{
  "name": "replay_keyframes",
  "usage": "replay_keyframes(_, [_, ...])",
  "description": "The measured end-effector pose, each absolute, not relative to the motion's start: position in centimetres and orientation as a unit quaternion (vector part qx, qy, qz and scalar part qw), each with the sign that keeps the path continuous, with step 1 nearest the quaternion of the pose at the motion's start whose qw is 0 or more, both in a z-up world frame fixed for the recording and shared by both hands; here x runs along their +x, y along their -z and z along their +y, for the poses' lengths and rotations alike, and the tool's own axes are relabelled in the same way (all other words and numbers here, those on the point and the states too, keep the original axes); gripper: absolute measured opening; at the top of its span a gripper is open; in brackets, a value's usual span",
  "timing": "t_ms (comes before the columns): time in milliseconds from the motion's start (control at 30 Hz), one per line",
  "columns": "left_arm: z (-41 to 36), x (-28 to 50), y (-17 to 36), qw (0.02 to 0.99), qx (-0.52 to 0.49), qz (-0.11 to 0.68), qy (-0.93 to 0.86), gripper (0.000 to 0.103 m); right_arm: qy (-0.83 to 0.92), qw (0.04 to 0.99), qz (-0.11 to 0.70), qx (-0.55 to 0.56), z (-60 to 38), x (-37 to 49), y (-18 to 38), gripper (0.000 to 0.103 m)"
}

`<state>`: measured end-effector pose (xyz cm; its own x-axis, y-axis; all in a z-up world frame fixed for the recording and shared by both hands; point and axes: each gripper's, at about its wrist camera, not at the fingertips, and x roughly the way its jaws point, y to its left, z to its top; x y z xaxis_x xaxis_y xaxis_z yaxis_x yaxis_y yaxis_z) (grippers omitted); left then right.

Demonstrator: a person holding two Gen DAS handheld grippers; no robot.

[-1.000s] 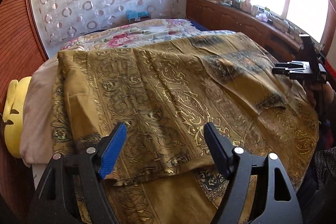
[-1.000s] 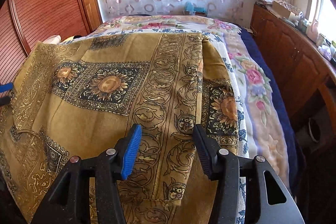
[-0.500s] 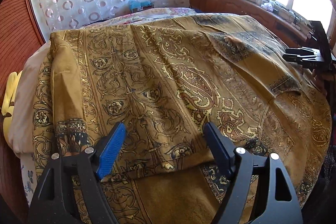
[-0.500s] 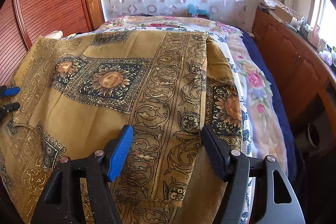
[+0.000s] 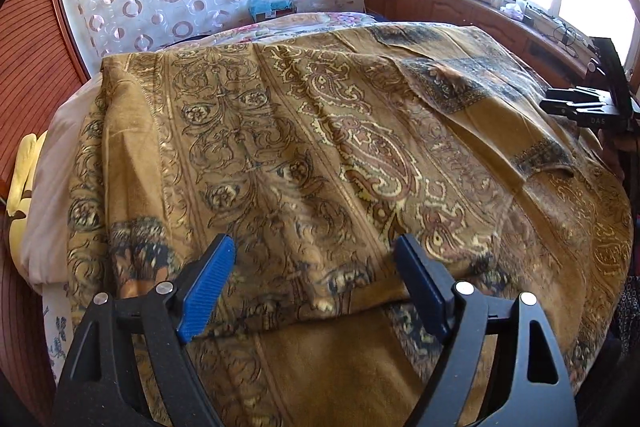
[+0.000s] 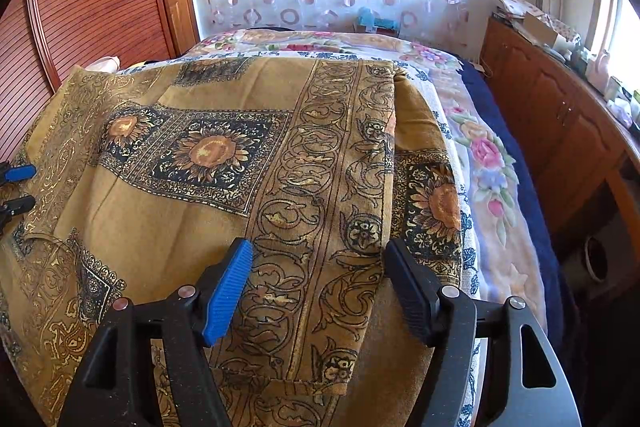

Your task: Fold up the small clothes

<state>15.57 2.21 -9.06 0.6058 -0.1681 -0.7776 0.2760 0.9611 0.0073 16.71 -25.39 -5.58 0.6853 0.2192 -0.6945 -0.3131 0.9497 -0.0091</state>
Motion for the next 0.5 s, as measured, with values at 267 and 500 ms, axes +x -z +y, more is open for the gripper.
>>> replay_keyframes(267, [6.3, 12.6, 6.9, 0.922, 0.028, 0.379, 0.080, 0.064, -0.145, 0.916, 0.369, -0.064, -25.4, 16.7, 5.6, 0.071])
replay_keyframes(500, [9.7, 12.6, 6.9, 0.928, 0.009, 0.372, 0.024, 0.058, -0.145, 0.916, 0.369, -0.064, -25.5, 16.7, 5.6, 0.071])
